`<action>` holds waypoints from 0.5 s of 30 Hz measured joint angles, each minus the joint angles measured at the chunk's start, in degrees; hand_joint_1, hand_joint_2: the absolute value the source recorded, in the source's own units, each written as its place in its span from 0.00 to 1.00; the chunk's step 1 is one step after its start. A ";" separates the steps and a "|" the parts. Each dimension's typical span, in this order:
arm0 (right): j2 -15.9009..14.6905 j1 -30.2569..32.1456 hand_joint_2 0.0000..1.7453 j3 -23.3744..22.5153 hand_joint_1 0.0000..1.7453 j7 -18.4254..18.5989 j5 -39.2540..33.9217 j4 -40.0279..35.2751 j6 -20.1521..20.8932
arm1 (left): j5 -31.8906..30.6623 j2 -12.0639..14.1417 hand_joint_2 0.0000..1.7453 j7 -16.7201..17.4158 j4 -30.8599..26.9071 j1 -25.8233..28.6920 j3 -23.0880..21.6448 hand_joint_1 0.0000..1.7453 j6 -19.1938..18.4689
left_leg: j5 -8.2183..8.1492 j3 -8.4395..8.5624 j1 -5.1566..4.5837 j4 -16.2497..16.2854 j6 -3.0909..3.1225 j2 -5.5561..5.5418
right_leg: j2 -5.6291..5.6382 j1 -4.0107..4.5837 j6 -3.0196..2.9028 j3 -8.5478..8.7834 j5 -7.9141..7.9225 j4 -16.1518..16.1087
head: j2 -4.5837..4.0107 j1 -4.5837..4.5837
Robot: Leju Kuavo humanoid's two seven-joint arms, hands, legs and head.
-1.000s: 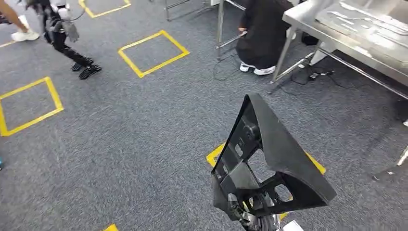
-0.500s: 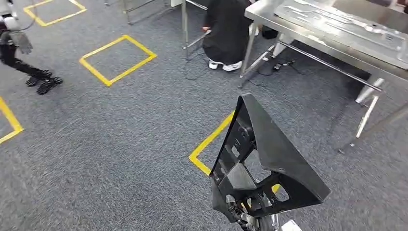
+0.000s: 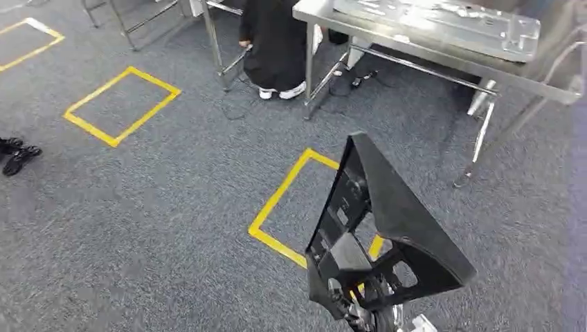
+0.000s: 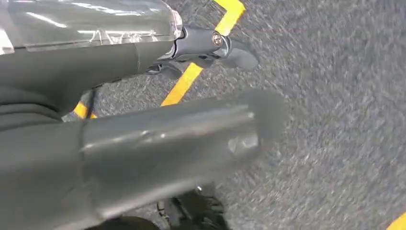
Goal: Take the parts from the cabinet and place them on the table.
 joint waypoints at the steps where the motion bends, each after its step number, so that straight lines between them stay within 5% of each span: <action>1: -0.02 0.05 1.00 0.02 1.00 0.18 -0.04 0.02 -0.15 | -0.02 0.00 0.00 0.07 0.00 0.17 0.00 0.00 0.00 | -0.66 -1.82 0.00 3.42 -0.09 -0.01 | 0.87 0.03 -0.01 0.01 -0.01 0.10 | 0.00 0.00; 2: -0.05 0.06 1.00 0.02 1.00 0.41 -0.07 0.02 -0.33 | -0.02 0.00 0.00 0.15 0.00 0.27 0.00 0.00 0.00 | 0.47 -2.21 0.02 3.54 -0.11 -0.04 | 1.74 0.01 -0.04 0.04 -0.04 0.23 | 0.00 0.00; 4: -0.05 0.05 1.00 0.04 1.00 0.77 -0.07 0.02 -0.57 | -0.04 0.00 0.00 0.24 0.00 0.21 -0.02 0.00 0.00 | 5.76 0.60 0.10 -3.76 0.05 -0.40 | 3.36 -0.08 0.16 0.11 -0.29 0.68 | 0.00 0.00; 5: -0.05 0.05 1.00 0.04 1.00 0.81 -0.07 0.02 -0.57 | -0.09 0.02 0.00 0.26 0.00 0.21 -0.02 0.00 0.00 | 8.54 2.84 0.20 -8.99 0.19 -1.57 | 4.10 -0.16 0.37 0.12 -0.50 1.00 | 0.00 0.00; 6: -0.05 0.05 1.00 0.06 1.00 0.83 -0.07 0.02 -0.57 | -0.11 0.04 0.00 0.30 0.00 0.23 -0.02 0.00 0.00 | 8.69 4.39 0.33 -12.34 0.56 -4.46 | 4.68 -0.34 0.61 -0.03 -0.68 1.29 | 0.00 0.00; 7: -0.07 -0.09 1.00 0.07 1.00 0.88 -0.07 0.02 -0.59 | -0.13 0.02 0.00 0.31 0.00 0.21 -0.04 0.00 0.00 | 8.41 4.51 0.36 -13.26 0.54 -5.59 | 5.37 -0.08 0.94 -0.49 -0.77 1.81 | 0.00 0.00; 10: -0.07 0.20 1.00 0.13 1.00 0.99 0.29 0.02 -1.07 | -0.15 0.04 0.00 0.39 0.02 0.34 -0.04 0.00 -0.04 | 8.58 4.58 -0.02 -13.11 1.08 -3.89 | 7.10 -0.71 2.06 -1.01 -0.18 1.37 | 0.00 0.00; 11: -0.13 0.25 1.00 0.15 1.00 1.42 1.04 -0.02 -1.77 | -0.20 -0.13 0.00 0.41 0.04 0.24 -0.09 0.00 -0.26 | 9.02 4.73 0.54 -13.92 1.64 -3.15 | 7.68 -0.21 2.40 -1.10 -0.16 1.41 | 0.00 -0.02; 13: -0.15 0.32 1.00 0.15 1.00 1.97 1.97 -0.05 -2.71 | -0.24 -0.15 0.00 0.44 0.09 0.14 -0.11 0.00 -0.63 | 9.19 4.99 0.65 -14.36 2.33 -2.28 | 2.23 -0.10 2.72 -2.71 -3.02 5.20 | 0.02 0.00; 15: -0.18 0.20 1.00 0.20 1.00 2.14 2.10 -0.02 -2.80 | -0.26 -0.15 0.00 0.46 0.09 0.50 -0.11 0.00 -1.07 | 8.95 4.95 0.48 -14.34 2.52 -1.26 | -0.18 -0.47 3.26 -7.18 -7.16 14.32 | 0.00 0.00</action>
